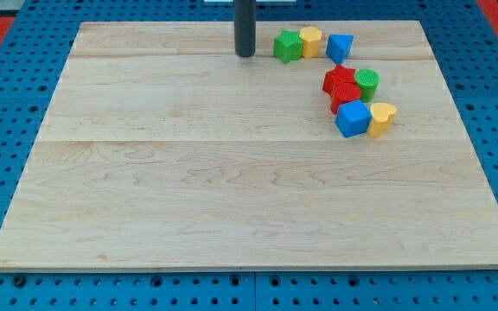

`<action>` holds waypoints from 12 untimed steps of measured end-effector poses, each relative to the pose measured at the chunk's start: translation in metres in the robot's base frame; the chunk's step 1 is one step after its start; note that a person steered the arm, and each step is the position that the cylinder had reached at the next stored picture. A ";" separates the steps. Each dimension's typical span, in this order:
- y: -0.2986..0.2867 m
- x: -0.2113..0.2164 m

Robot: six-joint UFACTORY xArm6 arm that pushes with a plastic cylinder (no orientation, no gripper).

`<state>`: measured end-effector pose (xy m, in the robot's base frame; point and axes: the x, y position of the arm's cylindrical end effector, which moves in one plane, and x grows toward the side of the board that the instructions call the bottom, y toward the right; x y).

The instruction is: Place the green circle in between the green star and the red star

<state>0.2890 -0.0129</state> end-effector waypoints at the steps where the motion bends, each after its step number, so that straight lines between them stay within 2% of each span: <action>1: 0.031 0.085; 2: 0.046 0.166; 3: 0.098 0.195; 4: 0.172 0.169; 5: 0.236 0.176; 7: 0.218 0.117; 10: 0.210 0.052; 12: 0.172 0.007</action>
<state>0.2958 0.1592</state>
